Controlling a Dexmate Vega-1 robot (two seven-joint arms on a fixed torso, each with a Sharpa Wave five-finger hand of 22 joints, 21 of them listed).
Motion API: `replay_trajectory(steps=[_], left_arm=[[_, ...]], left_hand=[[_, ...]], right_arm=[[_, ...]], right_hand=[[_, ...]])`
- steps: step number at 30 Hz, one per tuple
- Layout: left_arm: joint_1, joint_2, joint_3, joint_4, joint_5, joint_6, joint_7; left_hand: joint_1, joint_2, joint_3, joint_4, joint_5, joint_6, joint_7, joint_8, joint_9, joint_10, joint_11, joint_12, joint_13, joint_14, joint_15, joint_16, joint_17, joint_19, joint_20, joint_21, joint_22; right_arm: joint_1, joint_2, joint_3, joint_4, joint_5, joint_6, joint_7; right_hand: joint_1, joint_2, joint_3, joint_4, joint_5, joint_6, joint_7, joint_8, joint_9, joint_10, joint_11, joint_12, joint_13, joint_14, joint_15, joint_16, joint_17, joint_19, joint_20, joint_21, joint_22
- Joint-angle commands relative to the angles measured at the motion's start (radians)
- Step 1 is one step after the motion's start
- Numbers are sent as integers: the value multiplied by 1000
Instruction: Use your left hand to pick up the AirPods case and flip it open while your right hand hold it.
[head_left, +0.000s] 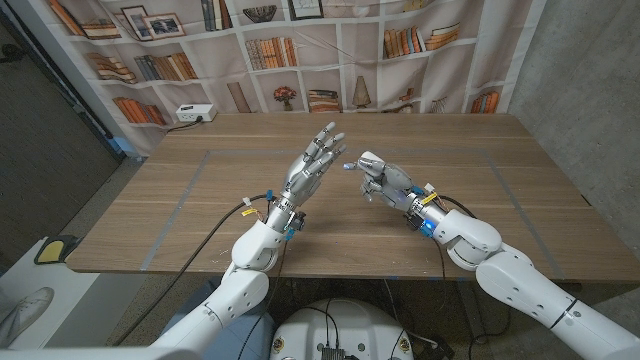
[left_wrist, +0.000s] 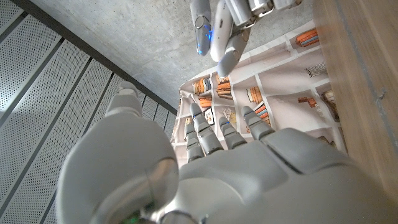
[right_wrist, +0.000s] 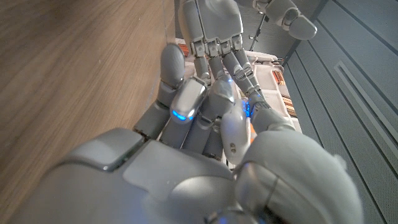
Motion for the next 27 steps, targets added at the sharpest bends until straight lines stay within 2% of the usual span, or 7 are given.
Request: replay_trajectory(steps=[1, 15, 19, 27], left_arm=[[14, 19, -12, -11, 9, 6, 25], [23, 45, -42, -45, 53, 21, 91], [28, 56, -58, -59, 81, 30, 128], [28, 71, -64, -76, 119, 55, 169]], left_hand=[[-8, 2, -1, 2, -1, 4, -3, 6, 1, 7, -2, 5, -2, -2, -3, 10, 4, -4, 2, 3, 4], [-23, 14, 1, 7, -1, 28, 6, 15, 1, 13, 2, 10, -7, 5, 2, 15, 5, -7, 4, 4, 5], [-32, 20, 2, 11, -1, 45, 5, 20, 1, 4, 12, 8, -9, 3, 4, 15, 6, -9, 8, 5, 5], [-52, 32, 3, 19, 0, 76, 20, 28, 1, -16, 31, 4, -13, 1, 10, 15, 8, -16, 13, 4, 6]], right_arm=[[16, -89, 8, -74, -100, -108, -114], [37, -153, 6, -127, -195, -192, -168], [49, -174, 0, -151, -228, -234, -185], [87, -198, -19, -184, -280, -314, -196]], right_hand=[[130, 124, 6, -1, 8, 36, 37, 7, 12, 2, 0, 4, 0, 9, -1, 6, 2, 4, -93, 7, 1], [142, 124, 2, 1, 8, 42, 41, 11, 50, -1, 0, 8, -5, 6, -1, 3, 2, 3, -93, 7, -3], [145, 123, 1, 2, 8, 43, 41, 12, 59, -2, 5, 8, -8, 5, -1, 3, 2, 2, -93, 9, 0], [150, 123, -2, 2, 8, 43, 44, 12, 79, -5, 6, 7, -14, 3, -1, 2, 2, 0, -93, 8, -2]])
